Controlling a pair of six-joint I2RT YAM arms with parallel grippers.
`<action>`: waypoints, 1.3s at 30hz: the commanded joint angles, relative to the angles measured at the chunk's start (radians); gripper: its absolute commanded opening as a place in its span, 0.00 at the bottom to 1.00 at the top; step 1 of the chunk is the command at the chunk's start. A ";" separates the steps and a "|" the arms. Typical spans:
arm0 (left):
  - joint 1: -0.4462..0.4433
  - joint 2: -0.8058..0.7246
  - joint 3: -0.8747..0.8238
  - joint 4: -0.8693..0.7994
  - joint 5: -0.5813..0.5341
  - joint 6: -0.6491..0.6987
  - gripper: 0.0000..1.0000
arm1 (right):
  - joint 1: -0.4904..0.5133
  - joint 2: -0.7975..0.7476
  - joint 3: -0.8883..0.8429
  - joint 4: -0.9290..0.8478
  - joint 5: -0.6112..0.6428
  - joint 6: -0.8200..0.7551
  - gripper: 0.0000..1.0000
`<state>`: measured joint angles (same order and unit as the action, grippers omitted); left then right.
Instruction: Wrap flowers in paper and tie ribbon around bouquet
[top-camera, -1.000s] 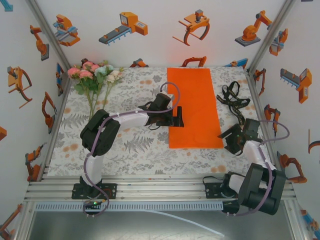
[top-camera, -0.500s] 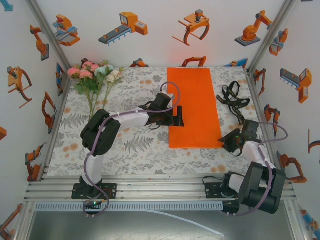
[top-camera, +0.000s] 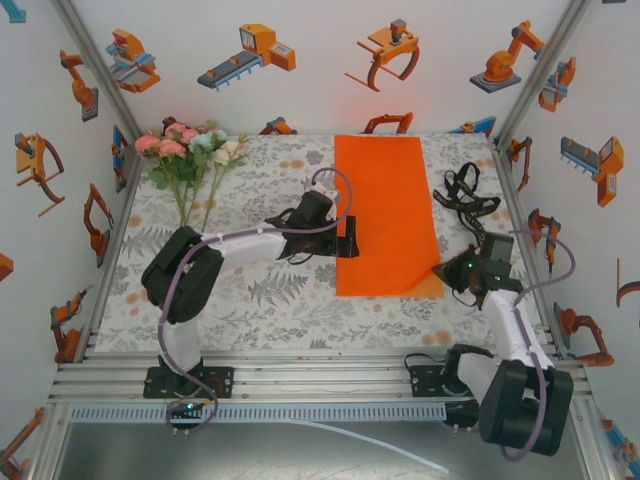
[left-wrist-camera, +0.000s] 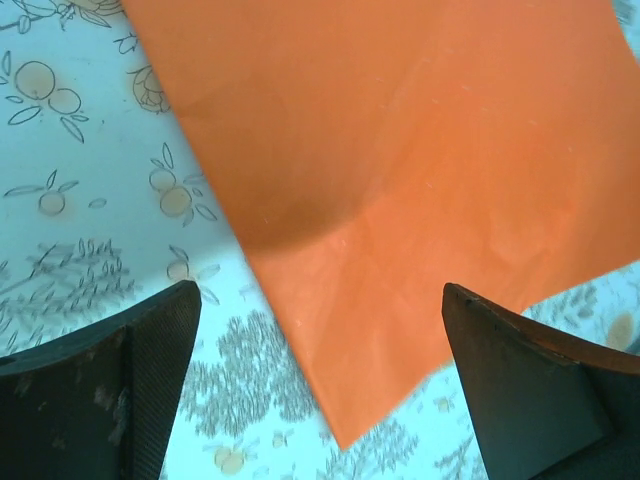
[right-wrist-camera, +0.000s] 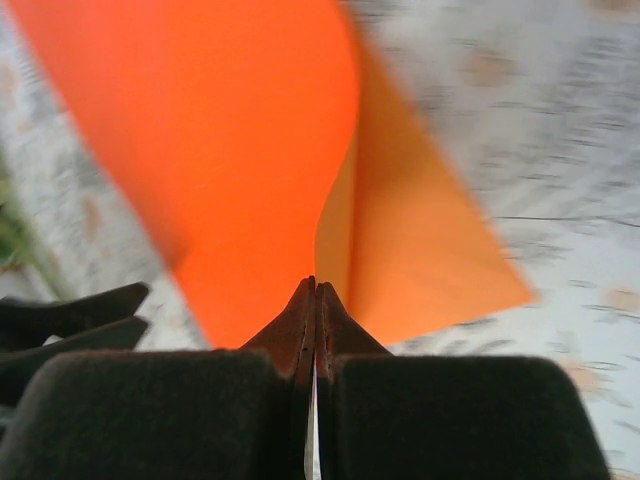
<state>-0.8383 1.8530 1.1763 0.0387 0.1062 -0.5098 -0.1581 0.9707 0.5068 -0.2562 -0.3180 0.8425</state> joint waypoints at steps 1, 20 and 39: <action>-0.080 -0.139 -0.074 0.274 0.038 0.195 0.99 | 0.144 -0.020 0.144 0.046 0.020 0.114 0.00; -0.196 -0.067 -0.039 0.478 -0.317 0.169 0.00 | 0.351 -0.008 0.347 -0.048 0.259 0.027 0.59; 0.052 -0.457 -0.351 0.115 -0.655 -0.376 0.00 | 0.370 0.470 0.180 0.164 0.256 -0.014 0.00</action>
<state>-0.8230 1.4475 0.8562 0.2573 -0.4706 -0.8017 0.1905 1.4284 0.7136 -0.1337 -0.0879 0.8444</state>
